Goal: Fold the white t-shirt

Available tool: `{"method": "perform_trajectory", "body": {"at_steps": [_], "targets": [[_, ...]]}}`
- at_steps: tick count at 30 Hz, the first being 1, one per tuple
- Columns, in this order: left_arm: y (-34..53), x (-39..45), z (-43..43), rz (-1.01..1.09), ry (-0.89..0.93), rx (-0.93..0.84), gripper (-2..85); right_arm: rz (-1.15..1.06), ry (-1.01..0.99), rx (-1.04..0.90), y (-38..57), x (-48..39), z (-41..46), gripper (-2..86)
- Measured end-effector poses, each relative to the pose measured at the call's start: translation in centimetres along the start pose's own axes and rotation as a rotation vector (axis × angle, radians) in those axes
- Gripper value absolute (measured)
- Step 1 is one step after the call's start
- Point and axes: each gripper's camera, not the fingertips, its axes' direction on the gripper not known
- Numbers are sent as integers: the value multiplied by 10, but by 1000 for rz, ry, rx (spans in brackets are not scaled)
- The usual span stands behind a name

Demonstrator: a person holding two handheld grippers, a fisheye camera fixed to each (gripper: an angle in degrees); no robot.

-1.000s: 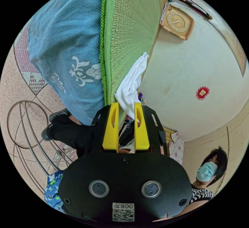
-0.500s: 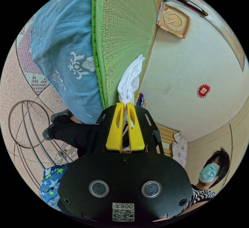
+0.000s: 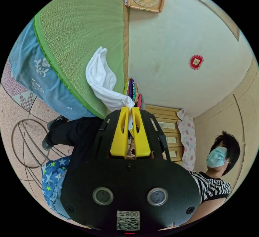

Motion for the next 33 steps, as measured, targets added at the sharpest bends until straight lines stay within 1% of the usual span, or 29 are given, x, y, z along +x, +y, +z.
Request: {"method": "perform_trajectory", "body": {"at_steps": [7, 10, 16, 20, 25, 27, 28, 33], "targets": [[24, 29, 42, 45, 60, -41, 22, -32, -72, 42, 54, -29, -45, 19], [29, 53, 69, 97, 91, -80, 21, -74, -112, 69, 77, -50, -72, 19], [19, 114, 152, 225, 148, -186, 21, -180, -167, 181, 110, -97, -144, 18], [-1, 155, 236, 312, 162, -273, 21, -233, -173, 278, 116, -121, -205, 18], [-30, 194, 354, 377, 147, -346, 20, -259, -118, 379, 102, -139, -289, 17], [-44, 211, 419, 386, 153, -370, 20, -274, -97, 435, 89, -148, -337, 17], [-47, 216, 436, 391, 154, -374, 20, -274, -91, 451, 86, -151, -351, 17], [-66, 265, 589, 468, 183, -437, 20, -314, 22, 573, 57, -187, -471, 16]]}}
